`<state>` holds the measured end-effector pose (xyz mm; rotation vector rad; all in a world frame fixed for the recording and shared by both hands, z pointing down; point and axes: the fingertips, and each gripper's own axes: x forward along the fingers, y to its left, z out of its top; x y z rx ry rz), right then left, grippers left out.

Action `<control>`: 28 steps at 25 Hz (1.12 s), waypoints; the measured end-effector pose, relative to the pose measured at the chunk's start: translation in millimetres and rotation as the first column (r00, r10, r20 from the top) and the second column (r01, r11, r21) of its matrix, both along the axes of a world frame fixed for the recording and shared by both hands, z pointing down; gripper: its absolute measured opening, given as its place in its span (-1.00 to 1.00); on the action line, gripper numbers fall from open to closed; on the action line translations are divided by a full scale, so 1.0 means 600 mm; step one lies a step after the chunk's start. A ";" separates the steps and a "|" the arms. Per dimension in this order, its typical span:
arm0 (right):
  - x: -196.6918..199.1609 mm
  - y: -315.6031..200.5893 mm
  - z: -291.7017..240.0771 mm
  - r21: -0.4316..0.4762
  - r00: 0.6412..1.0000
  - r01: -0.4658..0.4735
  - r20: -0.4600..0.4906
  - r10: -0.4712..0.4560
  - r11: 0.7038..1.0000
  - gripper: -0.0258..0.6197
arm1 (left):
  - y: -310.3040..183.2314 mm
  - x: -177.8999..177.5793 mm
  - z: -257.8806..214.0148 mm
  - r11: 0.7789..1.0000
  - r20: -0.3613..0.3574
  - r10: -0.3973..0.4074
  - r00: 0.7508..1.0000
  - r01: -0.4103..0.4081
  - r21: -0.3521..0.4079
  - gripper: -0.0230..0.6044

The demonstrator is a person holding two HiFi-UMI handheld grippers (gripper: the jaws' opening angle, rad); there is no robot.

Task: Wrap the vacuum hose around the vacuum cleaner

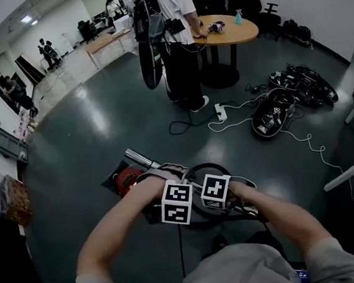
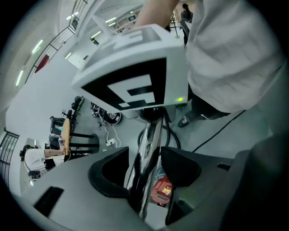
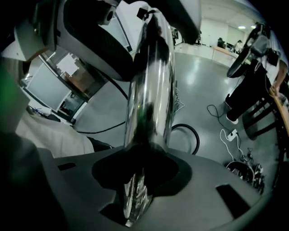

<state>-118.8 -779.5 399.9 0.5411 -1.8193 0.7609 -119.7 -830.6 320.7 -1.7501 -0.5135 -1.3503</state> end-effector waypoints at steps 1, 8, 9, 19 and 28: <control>-0.002 0.001 0.000 0.006 1.000 0.026 -0.016 -0.026 1.000 -0.51 | 0.001 -0.009 0.010 1.000 0.039 0.006 0.999 -0.006 0.013 -0.20; -0.006 0.000 0.003 0.007 0.996 0.093 0.000 -0.093 0.996 -0.51 | -0.010 -0.026 0.036 1.000 0.106 -0.026 0.994 0.025 0.011 -0.27; -0.005 0.000 0.005 0.004 0.995 0.098 0.010 -0.098 0.995 -0.51 | -0.012 -0.025 0.040 0.999 0.109 -0.039 0.993 0.038 0.007 -0.30; 0.021 0.017 0.006 0.032 0.963 0.244 0.110 -0.246 0.969 -0.51 | -0.035 -0.043 0.136 0.977 0.273 -0.178 0.945 0.135 0.167 -0.66; 0.097 0.019 -0.001 0.033 0.906 0.385 0.175 -0.385 0.922 -0.51 | -0.011 0.014 0.144 0.939 0.247 -0.342 0.907 0.337 0.062 -0.66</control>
